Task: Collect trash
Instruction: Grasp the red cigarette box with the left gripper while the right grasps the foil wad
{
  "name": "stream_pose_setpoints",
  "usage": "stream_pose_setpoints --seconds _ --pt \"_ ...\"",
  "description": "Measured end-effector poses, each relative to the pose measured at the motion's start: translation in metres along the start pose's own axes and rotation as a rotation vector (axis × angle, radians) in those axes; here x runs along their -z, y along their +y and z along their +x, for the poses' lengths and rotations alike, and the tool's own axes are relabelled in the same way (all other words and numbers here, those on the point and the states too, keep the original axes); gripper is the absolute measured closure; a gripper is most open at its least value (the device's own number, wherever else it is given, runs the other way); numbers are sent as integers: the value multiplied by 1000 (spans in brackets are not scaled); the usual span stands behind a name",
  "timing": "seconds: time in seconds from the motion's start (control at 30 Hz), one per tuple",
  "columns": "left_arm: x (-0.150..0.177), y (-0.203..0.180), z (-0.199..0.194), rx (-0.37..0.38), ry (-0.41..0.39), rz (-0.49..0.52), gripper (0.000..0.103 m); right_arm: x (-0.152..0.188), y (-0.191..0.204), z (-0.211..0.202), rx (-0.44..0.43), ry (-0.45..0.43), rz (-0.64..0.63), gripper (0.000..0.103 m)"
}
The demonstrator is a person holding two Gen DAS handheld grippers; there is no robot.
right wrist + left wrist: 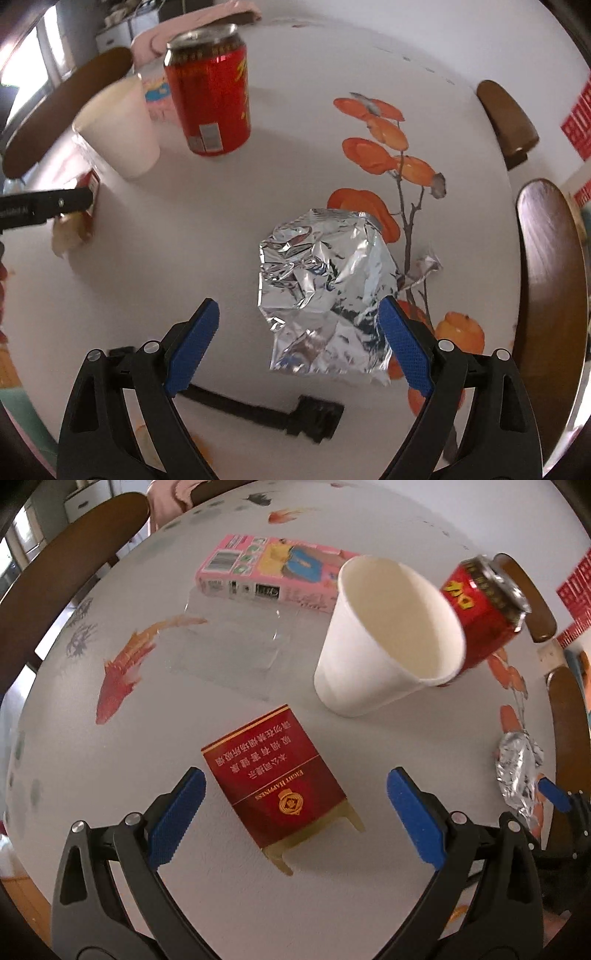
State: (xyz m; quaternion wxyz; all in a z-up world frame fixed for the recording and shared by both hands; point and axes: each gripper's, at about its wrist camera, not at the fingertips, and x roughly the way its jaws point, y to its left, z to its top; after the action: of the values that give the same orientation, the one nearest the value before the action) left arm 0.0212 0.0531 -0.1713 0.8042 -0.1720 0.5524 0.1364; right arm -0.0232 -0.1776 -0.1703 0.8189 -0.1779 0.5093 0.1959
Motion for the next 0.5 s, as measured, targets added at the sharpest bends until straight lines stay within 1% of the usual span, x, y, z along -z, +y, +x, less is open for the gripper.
stream_pose_setpoints --seconds 0.03,0.07,0.1,0.13,0.17,0.2,0.23,0.27,0.33,0.37,0.4,0.47,0.5 --pt "1 -1 2 -8 -1 5 11 -1 -1 4 -2 8 -2 23" --pt "2 -2 4 -18 1 16 18 -1 -3 7 -15 16 3 28" --pt "4 -3 8 -41 14 34 23 -2 -5 10 -29 24 10 38" --pt "6 -3 11 -56 28 51 34 -2 -8 14 -44 38 27 43" --pt "7 -4 12 -58 25 59 38 -2 -12 15 -63 31 49 43" --pt "9 -4 11 -61 13 76 42 -3 -15 15 -78 28 66 49" --pt "9 -2 10 -55 7 82 43 -4 -16 15 -95 26 78 57" --pt "10 1 8 -35 4 76 45 -5 -17 13 -111 22 85 61" --pt "9 8 6 1 4 62 47 -8 -16 10 -127 12 94 73" --pt "9 10 6 16 7 62 48 -10 -16 8 -142 13 107 78" --pt "10 13 4 32 8 65 48 -11 -18 6 -165 11 131 80" --pt "12 16 0 57 11 73 48 -13 -22 1 -222 2 186 82" --pt "12 19 -3 69 8 76 48 -14 -23 -2 -235 -6 202 83"
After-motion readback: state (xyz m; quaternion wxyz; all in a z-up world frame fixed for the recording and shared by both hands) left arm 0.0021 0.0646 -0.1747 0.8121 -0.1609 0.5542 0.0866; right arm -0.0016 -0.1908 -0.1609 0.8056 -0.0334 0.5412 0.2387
